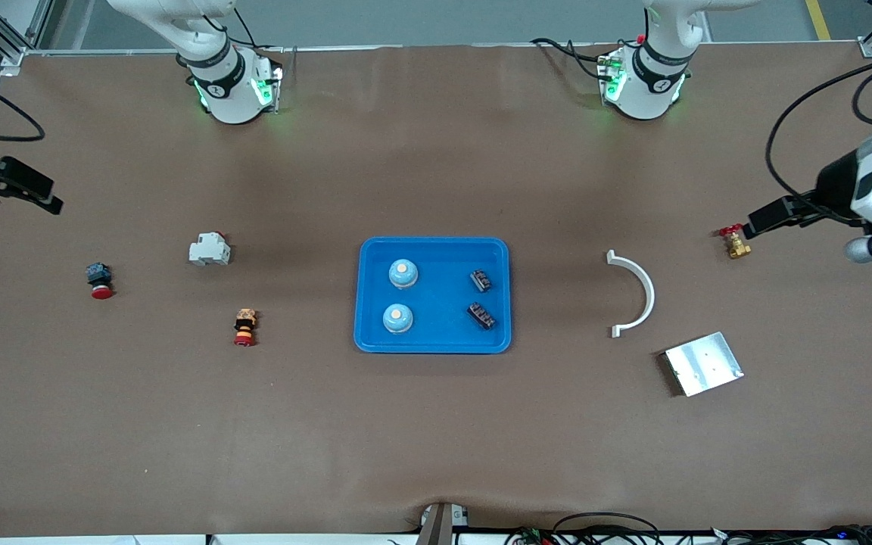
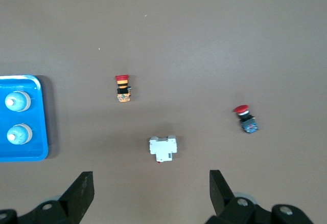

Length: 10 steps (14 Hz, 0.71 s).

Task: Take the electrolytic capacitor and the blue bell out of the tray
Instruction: 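Move both grippers from rest toward the blue tray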

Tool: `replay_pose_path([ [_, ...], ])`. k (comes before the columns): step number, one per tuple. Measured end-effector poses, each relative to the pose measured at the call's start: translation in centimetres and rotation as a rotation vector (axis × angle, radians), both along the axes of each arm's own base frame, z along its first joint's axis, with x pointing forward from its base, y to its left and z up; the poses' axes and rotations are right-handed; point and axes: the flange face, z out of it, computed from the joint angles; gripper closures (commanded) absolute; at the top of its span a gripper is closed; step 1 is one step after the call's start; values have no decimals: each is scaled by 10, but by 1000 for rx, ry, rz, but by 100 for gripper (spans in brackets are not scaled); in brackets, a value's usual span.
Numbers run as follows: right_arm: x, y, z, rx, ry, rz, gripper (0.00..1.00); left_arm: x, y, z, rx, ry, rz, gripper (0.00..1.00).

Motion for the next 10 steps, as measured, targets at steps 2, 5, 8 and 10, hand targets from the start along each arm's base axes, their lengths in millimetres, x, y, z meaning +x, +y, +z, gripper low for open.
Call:
replay_pose_path([
  [2,2,1,-23,15,6,-4,0,-2,-34,-5,4,21,19,0],
  [5,4,1,-54,18,6,-11,0,-3,-70,-21,-10,67,47,0],
  [8,5,5,-80,22,-5,-18,0,-3,-109,-49,-16,140,119,0],
  [10,6,21,-89,25,-14,-46,0,-6,-141,-69,-3,190,151,0],
])
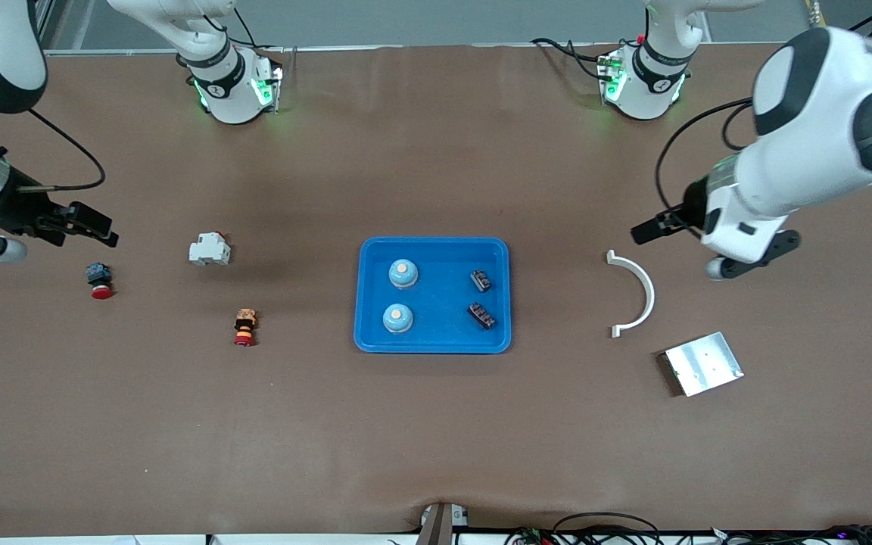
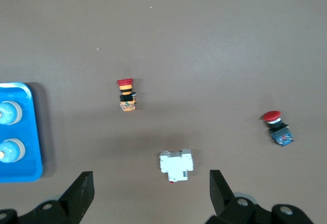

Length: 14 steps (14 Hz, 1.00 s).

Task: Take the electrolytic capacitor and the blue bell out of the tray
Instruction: 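Lower the left gripper over a capacitor while the right gripper lowers over a bell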

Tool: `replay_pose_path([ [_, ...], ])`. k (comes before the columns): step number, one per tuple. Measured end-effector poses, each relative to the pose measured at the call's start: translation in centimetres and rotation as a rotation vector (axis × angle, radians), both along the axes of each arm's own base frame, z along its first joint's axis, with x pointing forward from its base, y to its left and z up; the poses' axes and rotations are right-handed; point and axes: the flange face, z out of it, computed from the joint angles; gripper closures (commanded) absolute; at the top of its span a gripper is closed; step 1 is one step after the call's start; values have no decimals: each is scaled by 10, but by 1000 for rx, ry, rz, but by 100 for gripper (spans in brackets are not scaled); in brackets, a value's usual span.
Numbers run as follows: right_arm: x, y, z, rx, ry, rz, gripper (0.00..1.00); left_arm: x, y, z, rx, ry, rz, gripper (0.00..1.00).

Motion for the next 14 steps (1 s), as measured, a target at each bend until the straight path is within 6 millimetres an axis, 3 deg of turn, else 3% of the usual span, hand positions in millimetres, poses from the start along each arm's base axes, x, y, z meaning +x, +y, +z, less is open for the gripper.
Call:
replay_pose_path([
  [4,4,53,-18,5,26,-128,0,-4,-58,-39,1,37,-1,0],
  [8,15,119,-57,4,54,-262,0,-12,-130,-74,1,8,105,0],
  [10,20,141,-79,1,66,-314,0,-19,-164,-98,25,26,155,0],
  [14,21,188,-111,-2,80,-420,0,-15,-202,-140,72,23,244,0],
])
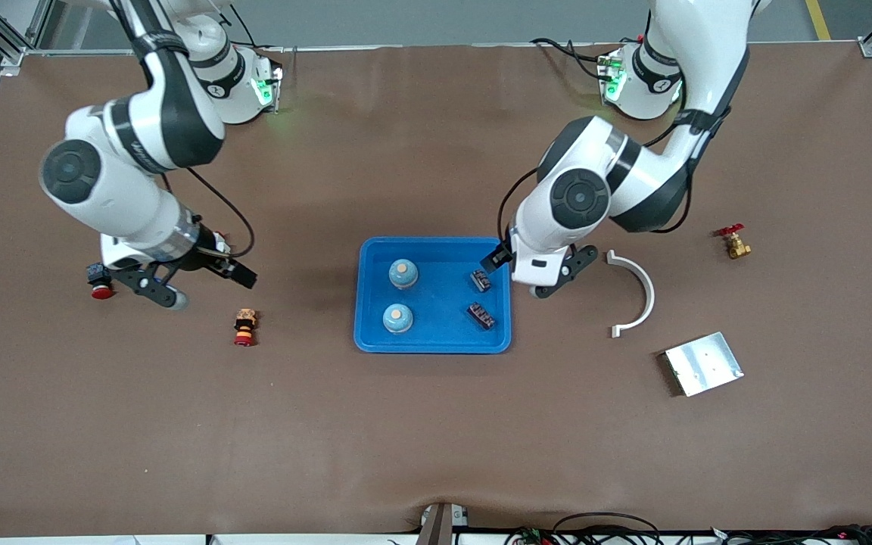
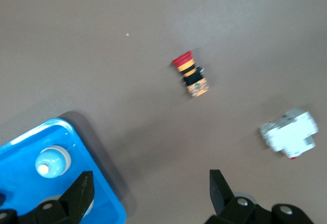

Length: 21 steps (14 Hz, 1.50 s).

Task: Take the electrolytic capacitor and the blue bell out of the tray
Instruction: 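Lower the left gripper over a capacitor while the right gripper lowers over a bell, then grasp the black capacitor with the left gripper while the right gripper grasps the bell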

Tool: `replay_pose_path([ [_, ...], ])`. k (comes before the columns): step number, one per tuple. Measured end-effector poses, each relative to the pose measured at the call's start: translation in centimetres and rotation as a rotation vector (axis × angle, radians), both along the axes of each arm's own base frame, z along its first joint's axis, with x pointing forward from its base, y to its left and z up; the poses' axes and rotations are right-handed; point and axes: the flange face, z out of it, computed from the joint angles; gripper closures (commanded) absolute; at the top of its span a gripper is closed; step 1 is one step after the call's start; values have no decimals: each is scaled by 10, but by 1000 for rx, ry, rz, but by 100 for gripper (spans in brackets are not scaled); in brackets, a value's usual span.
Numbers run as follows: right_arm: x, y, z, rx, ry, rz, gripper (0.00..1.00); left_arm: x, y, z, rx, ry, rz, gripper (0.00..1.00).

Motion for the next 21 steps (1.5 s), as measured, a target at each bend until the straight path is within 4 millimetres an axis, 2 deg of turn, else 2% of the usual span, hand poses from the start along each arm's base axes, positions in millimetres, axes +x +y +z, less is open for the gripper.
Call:
replay_pose_path([
  [4,-8,56,-26,2,-5,-100,0,18,-14,-41,-38,-30,35,0],
  [8,-17,106,-58,10,-19,-168,0,10,-36,-88,5,-68,-35,0],
  [10,-20,120,-73,11,-19,-190,0,7,-44,-102,4,-75,-48,0],
  [15,-27,146,-103,3,-7,-205,0,11,-42,-133,-5,-77,-31,0],
  [18,-36,173,-124,-11,13,-197,0,13,-43,-141,-15,-87,-25,0],
  [21,-38,183,-135,-17,22,-223,0,13,-42,-145,-14,-83,-12,0],
])
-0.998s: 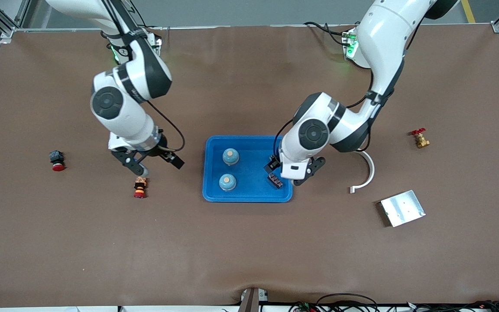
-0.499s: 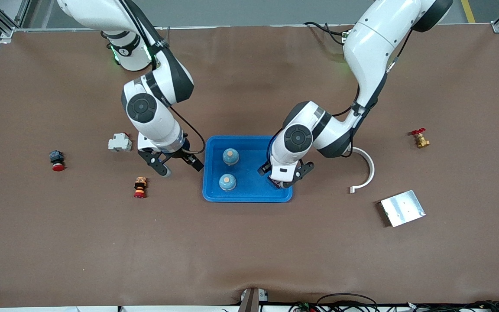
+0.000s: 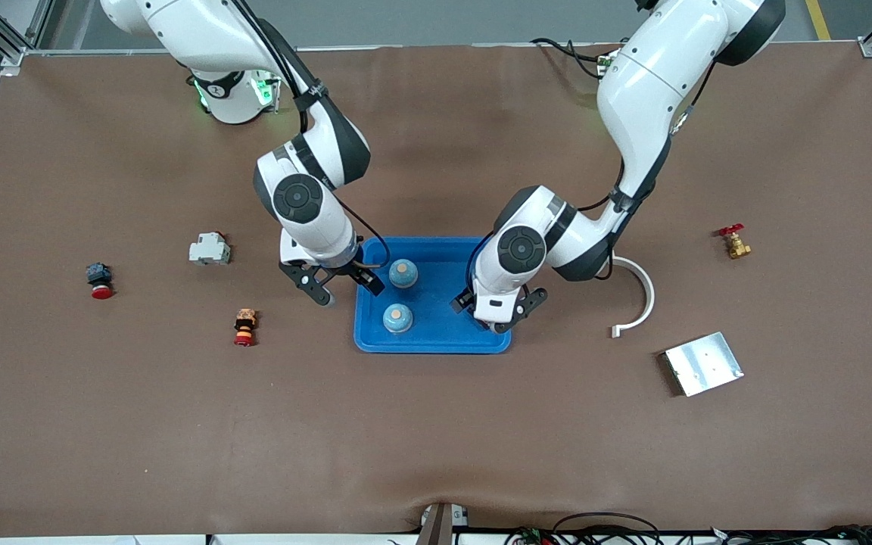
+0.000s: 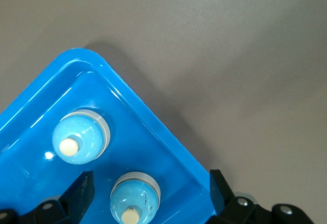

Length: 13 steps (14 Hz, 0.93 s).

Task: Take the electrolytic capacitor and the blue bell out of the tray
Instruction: 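Grasp the black capacitor with the left gripper while the right gripper grasps the bell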

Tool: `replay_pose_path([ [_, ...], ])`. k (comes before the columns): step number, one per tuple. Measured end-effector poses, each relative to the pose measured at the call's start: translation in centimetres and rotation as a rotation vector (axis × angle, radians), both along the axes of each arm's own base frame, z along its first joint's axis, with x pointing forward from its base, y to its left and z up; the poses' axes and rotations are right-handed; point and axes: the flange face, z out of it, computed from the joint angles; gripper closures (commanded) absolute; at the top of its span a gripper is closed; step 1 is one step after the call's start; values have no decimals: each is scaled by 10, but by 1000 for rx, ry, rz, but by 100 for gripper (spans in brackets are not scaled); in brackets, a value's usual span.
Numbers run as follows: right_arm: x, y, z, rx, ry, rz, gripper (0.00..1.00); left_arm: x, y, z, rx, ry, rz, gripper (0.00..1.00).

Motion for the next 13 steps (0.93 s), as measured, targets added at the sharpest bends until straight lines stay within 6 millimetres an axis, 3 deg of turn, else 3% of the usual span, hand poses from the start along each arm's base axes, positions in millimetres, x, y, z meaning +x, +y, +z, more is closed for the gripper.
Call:
replay_pose_path([
  [5,-9,16,-13,0,-1,-45,0,-2,1,-19,3,15,12,0],
  [9,-12,24,-27,-7,8,-60,0,-4,-2,-22,7,20,31,0],
  [13,-20,47,-41,-9,10,-90,0,-9,-5,-31,17,30,29,0],
])
